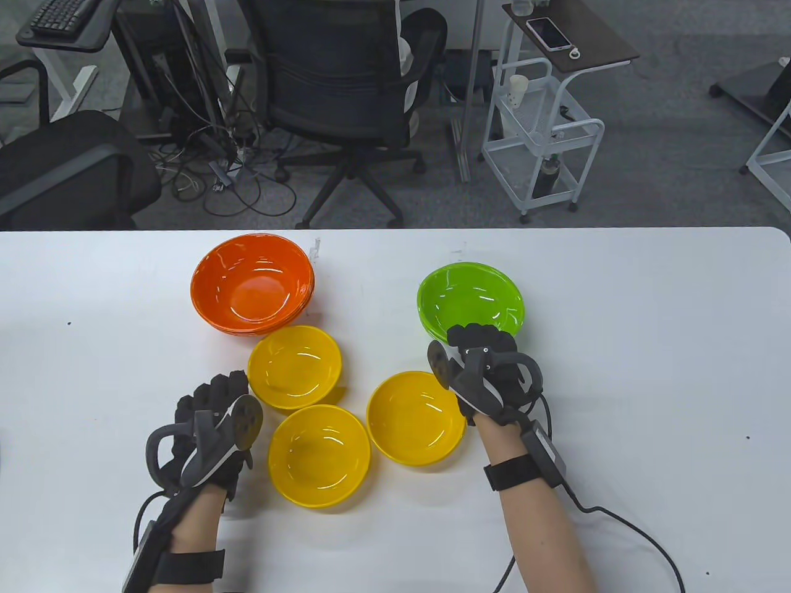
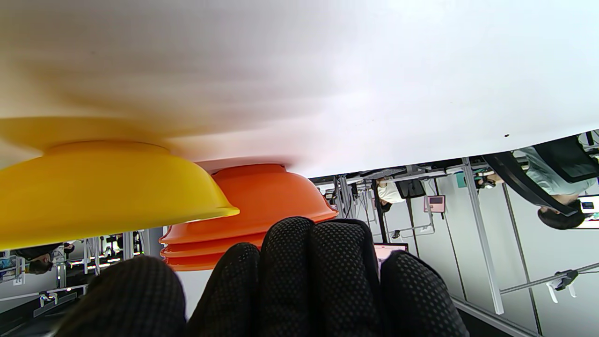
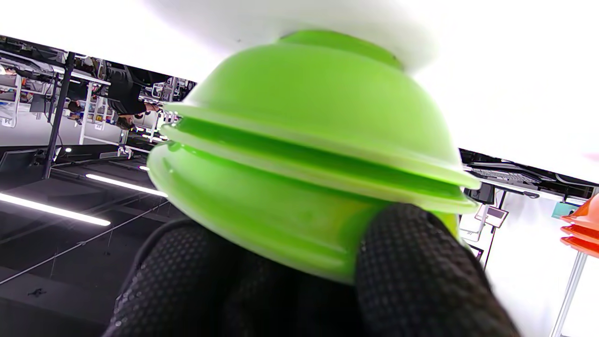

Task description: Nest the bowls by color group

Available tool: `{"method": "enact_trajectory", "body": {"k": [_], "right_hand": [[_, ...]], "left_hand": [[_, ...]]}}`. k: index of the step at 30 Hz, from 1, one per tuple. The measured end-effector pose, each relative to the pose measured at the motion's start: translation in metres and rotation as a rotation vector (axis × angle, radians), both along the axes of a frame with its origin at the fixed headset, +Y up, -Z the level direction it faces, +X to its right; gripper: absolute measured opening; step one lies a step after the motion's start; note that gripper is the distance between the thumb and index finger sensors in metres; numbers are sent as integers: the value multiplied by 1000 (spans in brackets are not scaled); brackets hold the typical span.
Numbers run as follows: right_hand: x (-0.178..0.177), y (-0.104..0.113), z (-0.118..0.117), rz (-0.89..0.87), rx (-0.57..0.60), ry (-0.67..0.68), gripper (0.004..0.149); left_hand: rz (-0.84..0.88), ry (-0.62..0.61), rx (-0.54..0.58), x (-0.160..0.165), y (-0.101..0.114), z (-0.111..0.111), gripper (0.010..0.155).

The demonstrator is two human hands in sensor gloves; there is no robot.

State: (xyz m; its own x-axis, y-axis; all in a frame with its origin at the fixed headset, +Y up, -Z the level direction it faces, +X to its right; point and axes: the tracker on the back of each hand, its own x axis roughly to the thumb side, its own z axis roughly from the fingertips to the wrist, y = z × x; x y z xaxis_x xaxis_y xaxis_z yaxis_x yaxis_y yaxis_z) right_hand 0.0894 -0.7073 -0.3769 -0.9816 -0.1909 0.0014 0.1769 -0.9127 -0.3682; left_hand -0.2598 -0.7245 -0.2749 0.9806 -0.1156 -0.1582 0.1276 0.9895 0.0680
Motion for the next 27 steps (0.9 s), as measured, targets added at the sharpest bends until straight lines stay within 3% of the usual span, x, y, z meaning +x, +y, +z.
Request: {"method": "enact_trajectory", "body": {"k": [10, 17, 27], "right_hand": [[10, 11, 13, -60, -53, -17, 51], [31, 29, 37, -230, -94, -10, 70], [57, 21, 62, -363, -132, -12, 77]], "left_hand": [[28, -10, 6, 0, -1, 0, 62], [51, -23, 0, 1, -2, -1, 62], [6, -130, -21, 14, -7, -1, 59]]}}
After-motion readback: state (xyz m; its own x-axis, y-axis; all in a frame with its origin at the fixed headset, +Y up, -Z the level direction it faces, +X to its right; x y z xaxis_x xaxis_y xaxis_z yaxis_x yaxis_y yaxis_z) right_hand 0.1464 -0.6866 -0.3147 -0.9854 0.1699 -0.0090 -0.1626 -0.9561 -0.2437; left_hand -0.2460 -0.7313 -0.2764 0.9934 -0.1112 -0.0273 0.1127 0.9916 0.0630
